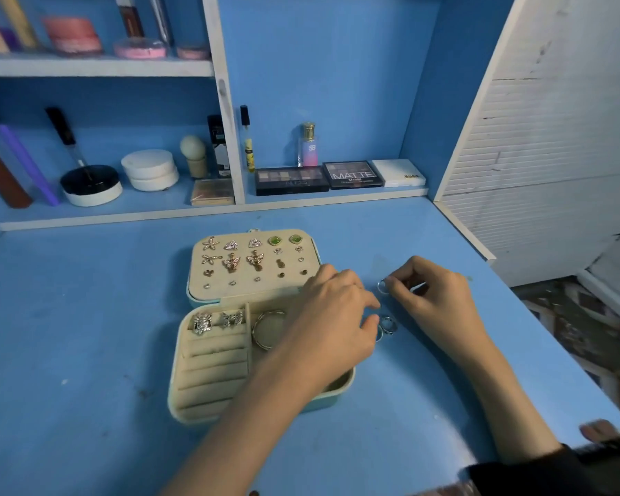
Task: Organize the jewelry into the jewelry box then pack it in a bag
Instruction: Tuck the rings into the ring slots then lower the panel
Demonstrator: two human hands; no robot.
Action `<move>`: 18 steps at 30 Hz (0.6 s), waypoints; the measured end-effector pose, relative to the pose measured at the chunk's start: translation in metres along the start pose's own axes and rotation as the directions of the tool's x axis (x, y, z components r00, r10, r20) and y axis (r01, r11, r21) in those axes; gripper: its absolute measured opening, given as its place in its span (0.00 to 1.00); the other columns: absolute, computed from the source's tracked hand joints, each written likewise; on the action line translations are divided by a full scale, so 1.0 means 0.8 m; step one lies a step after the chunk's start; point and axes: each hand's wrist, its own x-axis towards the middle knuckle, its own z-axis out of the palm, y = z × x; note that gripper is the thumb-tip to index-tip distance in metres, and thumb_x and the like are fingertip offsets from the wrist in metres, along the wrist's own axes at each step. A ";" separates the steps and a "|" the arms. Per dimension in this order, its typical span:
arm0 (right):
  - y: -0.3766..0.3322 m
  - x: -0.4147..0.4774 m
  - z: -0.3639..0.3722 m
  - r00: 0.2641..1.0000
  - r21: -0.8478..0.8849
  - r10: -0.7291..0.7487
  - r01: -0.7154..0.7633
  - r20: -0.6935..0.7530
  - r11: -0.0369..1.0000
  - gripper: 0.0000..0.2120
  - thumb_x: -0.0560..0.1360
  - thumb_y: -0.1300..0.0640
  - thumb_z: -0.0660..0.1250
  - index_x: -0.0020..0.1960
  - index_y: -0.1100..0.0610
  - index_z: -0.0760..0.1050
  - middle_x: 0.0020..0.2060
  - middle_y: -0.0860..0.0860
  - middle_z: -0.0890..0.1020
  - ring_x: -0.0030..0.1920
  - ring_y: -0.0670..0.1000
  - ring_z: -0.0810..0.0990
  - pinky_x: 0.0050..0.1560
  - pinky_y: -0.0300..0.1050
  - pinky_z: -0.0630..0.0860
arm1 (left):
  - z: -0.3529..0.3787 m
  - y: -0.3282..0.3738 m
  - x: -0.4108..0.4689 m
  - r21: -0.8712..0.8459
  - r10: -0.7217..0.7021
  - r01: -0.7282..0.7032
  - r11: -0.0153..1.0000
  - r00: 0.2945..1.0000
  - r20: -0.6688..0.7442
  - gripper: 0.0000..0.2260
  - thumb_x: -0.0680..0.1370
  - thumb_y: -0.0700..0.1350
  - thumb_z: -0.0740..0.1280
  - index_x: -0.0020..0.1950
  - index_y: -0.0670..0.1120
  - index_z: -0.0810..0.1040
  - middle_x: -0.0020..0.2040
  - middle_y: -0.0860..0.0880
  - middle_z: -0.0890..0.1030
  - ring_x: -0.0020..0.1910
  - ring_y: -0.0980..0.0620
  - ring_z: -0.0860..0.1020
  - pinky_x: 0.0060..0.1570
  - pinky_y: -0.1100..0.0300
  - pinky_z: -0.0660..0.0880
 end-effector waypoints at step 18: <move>-0.005 -0.002 0.000 0.994 0.356 0.061 -0.090 0.091 0.930 0.11 0.71 0.65 0.72 0.48 0.51 0.80 0.37 0.52 0.81 0.38 0.48 0.78 0.43 0.43 0.75 | -0.034 -0.031 -0.031 -0.318 -0.203 0.123 0.940 0.951 -0.233 0.03 0.75 0.42 0.70 0.45 0.48 0.83 0.39 0.53 0.83 0.35 0.56 0.78 0.44 0.61 0.75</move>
